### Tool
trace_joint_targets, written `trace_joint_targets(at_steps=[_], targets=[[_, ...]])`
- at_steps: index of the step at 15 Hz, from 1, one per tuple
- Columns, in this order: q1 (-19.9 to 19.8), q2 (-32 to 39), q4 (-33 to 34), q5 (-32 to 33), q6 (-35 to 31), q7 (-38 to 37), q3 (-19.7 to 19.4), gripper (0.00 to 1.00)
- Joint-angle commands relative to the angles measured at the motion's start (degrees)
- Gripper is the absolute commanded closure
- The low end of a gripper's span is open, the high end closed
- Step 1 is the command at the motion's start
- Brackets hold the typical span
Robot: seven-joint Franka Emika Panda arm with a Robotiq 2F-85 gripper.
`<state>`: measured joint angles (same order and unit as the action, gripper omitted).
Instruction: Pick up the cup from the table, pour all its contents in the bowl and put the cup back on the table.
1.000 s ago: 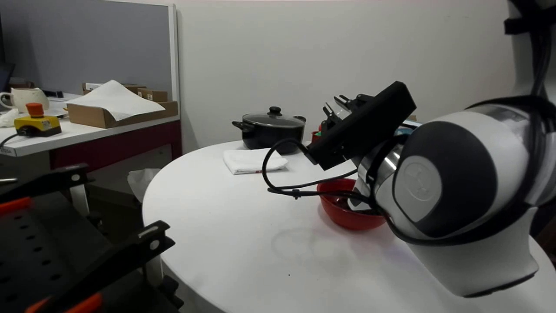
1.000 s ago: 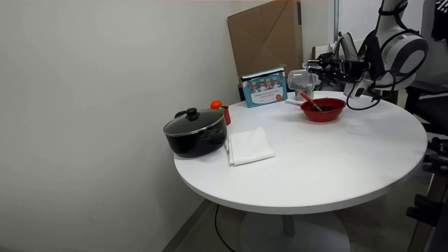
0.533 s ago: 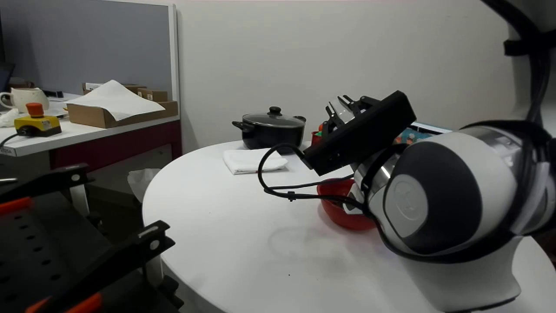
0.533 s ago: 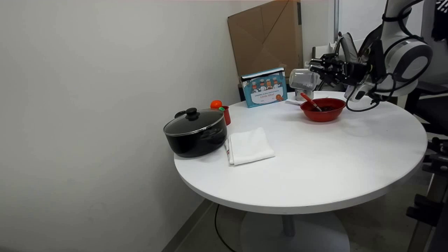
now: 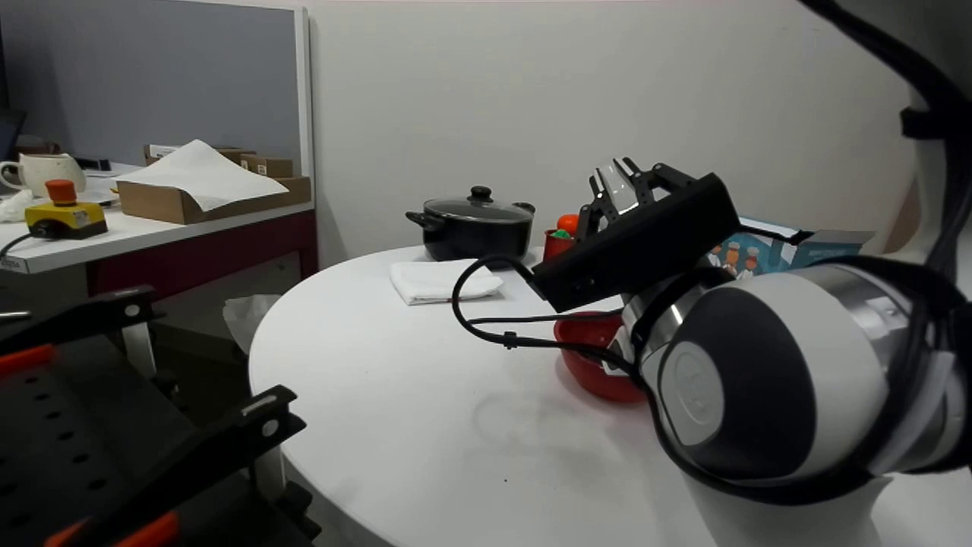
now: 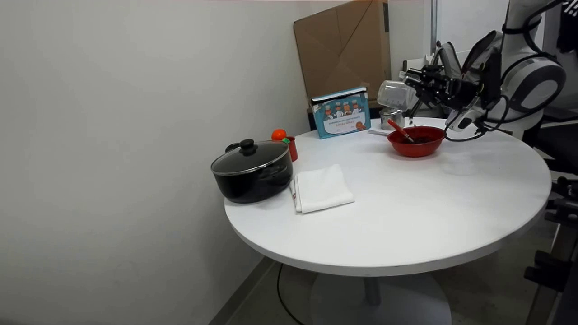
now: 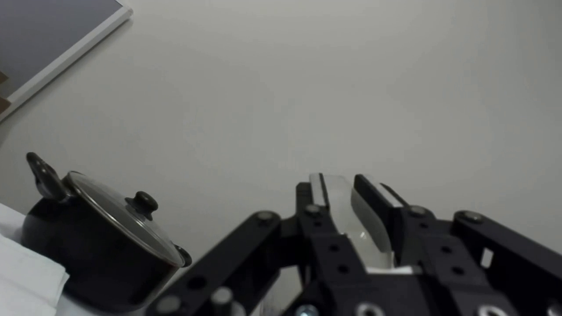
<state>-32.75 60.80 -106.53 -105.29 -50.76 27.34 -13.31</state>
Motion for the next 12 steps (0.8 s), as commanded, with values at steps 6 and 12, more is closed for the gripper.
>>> trace_joint_targets(at_steps=[6,12], targets=[[-1.6,1.8,0.2,-2.8,4.0,1.4,2.8,0.94],[-4.5,2.6,1.2,-1.6,3.9,3.9,8.4,0.94]])
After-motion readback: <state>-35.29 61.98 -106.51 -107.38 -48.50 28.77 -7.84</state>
